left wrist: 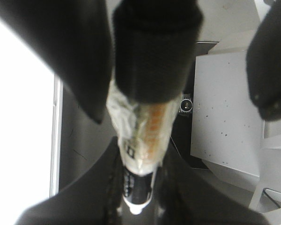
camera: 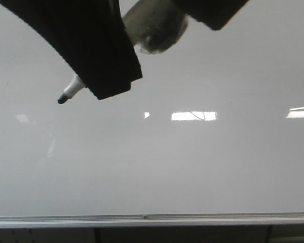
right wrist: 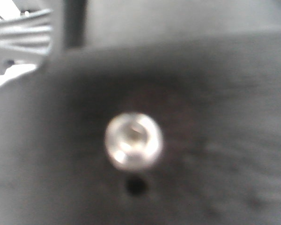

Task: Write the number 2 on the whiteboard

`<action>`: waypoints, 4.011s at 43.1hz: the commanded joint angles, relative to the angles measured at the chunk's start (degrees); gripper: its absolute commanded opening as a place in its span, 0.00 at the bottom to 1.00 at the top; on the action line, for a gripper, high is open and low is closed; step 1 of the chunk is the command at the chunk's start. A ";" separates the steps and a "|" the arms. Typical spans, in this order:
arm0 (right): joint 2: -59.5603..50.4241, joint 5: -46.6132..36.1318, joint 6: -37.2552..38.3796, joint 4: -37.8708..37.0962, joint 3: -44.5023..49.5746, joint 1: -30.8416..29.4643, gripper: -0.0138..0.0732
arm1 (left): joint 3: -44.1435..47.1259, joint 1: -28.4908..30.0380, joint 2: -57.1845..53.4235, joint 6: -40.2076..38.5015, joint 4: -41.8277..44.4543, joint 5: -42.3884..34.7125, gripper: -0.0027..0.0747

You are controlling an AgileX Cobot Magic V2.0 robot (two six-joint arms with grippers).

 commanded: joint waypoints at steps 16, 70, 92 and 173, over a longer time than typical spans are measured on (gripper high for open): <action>-1.51 -2.69 -0.30 1.54 -1.92 0.17 0.26 | -1.87 -0.42 -1.62 -0.20 -0.75 -0.99 0.06; -27.96 -41.82 33.67 -10.60 29.58 -33.07 0.21 | 13.19 27.52 -31.53 -5.78 -11.98 -14.74 0.65; -17.33 -67.98 33.52 -10.61 33.60 -31.72 0.08 | 13.19 27.52 -28.13 -5.78 -12.40 -14.74 0.65; 6.98 -73.34 33.24 -13.15 33.44 -35.28 0.08 | 13.19 27.52 -27.87 -5.78 -12.61 -16.20 0.65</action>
